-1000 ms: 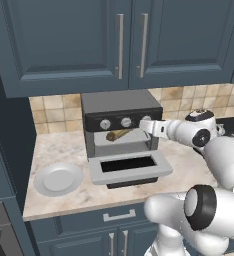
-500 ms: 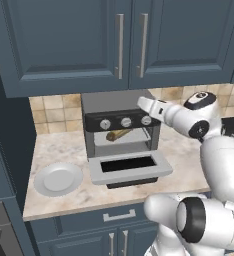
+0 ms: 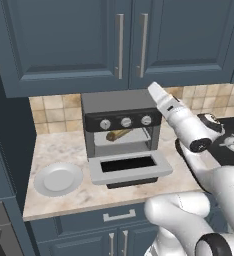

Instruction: Pull the toaster oven rack outwards. Pick up the baguette from the plate and place it on the toaster oven rack. Close the toaster oven door fully and set the temperature to the lowest setting.

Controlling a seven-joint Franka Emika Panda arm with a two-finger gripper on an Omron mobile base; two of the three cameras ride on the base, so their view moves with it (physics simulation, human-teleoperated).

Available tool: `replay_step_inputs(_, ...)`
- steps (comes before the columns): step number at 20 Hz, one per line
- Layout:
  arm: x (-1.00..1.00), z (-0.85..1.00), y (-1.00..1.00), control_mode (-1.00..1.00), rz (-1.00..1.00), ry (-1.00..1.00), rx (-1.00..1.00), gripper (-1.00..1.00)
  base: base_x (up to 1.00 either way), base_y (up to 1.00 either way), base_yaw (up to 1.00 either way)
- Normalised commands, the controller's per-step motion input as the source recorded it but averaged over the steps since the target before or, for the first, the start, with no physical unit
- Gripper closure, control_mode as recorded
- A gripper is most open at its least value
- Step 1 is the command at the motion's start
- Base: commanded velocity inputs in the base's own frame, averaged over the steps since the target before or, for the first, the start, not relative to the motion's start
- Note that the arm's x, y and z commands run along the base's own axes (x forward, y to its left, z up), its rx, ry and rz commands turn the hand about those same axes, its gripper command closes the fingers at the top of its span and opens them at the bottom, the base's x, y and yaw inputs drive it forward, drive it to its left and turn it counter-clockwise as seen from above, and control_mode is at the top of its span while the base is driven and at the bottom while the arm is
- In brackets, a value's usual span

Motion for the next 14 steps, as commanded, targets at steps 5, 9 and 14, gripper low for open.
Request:
replay_step_inputs(5,-0.34,0.19,0.0,-1.0,0.05,-0.34,0.41,1.0,0.0,0.0,0.0)
replay_step_inputs(9,-0.37,0.14,0.0,-1.0,0.05,-0.31,0.38,1.0,0.0,0.0,0.0)
replay_step_inputs(14,-0.4,0.12,-0.13,-1.0,0.0,-0.07,0.26,1.0,0.0,0.0,0.0)
